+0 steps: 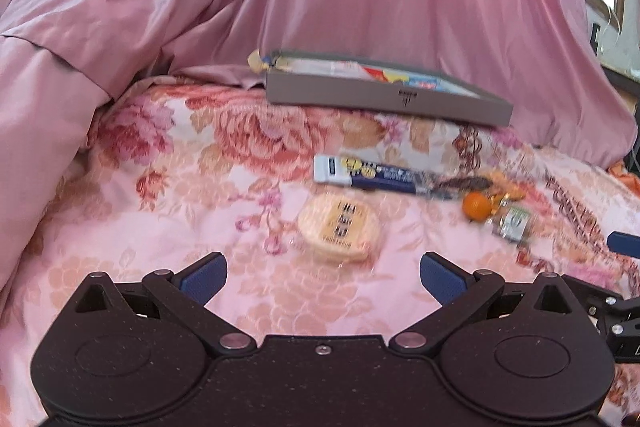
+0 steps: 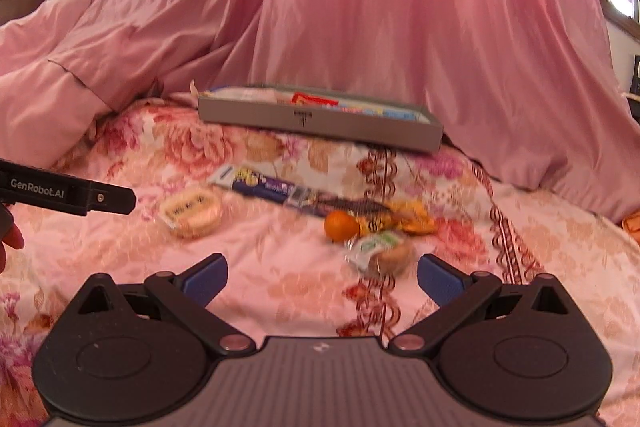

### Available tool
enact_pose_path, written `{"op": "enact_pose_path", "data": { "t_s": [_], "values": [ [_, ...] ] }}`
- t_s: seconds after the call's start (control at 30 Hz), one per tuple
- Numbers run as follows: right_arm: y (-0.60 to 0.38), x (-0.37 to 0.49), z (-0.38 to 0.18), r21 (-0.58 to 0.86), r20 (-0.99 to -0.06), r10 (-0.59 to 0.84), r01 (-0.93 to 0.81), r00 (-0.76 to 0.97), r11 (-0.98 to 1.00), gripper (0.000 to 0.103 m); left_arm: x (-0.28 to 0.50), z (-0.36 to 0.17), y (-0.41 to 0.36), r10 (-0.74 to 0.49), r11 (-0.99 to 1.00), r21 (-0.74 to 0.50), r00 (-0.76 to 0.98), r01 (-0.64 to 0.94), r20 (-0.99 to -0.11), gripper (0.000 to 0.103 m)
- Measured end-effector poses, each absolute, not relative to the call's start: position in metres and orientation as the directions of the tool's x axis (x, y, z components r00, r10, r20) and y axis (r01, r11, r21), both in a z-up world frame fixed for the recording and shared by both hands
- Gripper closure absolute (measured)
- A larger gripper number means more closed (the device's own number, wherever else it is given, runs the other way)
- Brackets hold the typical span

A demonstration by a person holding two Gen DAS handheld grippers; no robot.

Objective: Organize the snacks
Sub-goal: 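Withdraw both tools from the tray back over the remaining snacks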

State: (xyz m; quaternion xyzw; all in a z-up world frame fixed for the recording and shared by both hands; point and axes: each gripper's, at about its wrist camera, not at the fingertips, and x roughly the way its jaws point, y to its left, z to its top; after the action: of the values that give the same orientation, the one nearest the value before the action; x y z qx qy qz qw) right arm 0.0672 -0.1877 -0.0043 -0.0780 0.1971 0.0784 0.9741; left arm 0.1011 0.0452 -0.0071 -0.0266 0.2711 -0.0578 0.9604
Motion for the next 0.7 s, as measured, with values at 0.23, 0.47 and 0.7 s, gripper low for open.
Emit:
{"op": "enact_pose_path", "data": {
  "t_s": [0.23,0.47,0.7],
  "values": [
    [-0.187,0.071,-0.018,-0.11,-0.455,0.098,-0.165,0.885,0.98,0.0,0.102,-0.02,0.041,-0.129,0.991,-0.048,0.826,0.122,-0.548,0.001],
    [-0.185,0.078,-0.026,-0.11,-0.489,0.092,-0.166,0.867,0.98,0.0,0.106,-0.026,0.039,-0.147,0.988,-0.048,0.818,0.145,-0.555,0.001],
    [-0.182,0.085,-0.03,-0.11,-0.509,0.086,-0.164,0.856,0.98,0.0,0.113,-0.028,0.039,-0.157,0.987,-0.06,0.813,0.149,-0.561,0.001]
  ]
}}
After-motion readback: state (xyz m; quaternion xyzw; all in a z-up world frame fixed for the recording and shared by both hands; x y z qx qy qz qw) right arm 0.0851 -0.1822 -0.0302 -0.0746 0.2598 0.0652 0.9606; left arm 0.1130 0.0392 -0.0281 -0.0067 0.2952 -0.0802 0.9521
